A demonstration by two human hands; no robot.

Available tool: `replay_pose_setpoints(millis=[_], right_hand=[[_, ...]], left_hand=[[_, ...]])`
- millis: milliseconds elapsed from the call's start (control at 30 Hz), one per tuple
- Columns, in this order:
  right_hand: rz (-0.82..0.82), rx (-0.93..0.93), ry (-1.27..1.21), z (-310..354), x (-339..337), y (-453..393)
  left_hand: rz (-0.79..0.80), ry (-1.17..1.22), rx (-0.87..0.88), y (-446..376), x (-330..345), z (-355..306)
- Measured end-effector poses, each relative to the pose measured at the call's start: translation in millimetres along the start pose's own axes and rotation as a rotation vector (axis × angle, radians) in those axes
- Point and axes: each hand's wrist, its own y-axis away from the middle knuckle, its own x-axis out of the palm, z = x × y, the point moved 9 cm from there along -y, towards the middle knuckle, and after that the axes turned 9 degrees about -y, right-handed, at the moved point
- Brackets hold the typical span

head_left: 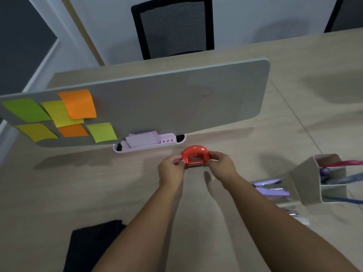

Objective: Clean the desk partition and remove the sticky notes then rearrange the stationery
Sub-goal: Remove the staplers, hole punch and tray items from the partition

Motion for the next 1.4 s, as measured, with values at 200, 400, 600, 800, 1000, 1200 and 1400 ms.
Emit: replay_pose_setpoints(millis=[200, 400, 600, 800, 1000, 1200, 1400], right_hand=[[-0.153, 0.031, 0.159, -8.8, -89.8, 26.6], [-0.130, 0.075, 0.353, -19.4, -154.6, 28.5], [-0.045, 0.099, 0.401, -51.0, -162.2, 18.8], [-0.153, -0.034, 0.325, -14.1, -147.0, 27.1], [0.019, -0.218, 0.304, 49.7, -60.0, 20.4], [0.170, -0.199, 0.165, 68.4, 46.6, 6.0], [0.112, -0.149, 0.050, 73.4, 108.7, -23.7]], left_hand=[[0.153, 0.017, 0.105, 49.8, 65.7, -43.0], [0.202, 0.026, 0.129, 87.0, 121.5, -70.2], [0.200, -0.010, 0.109, 95.2, 133.8, -61.4], [0.144, 0.022, 0.081, 81.9, 103.4, -48.5], [0.016, 0.033, -0.026, 33.9, 16.3, -14.1], [-0.159, 0.127, -0.141, -42.1, -74.5, 29.8], [-0.208, 0.196, -0.162, -110.1, -114.9, 53.6]])
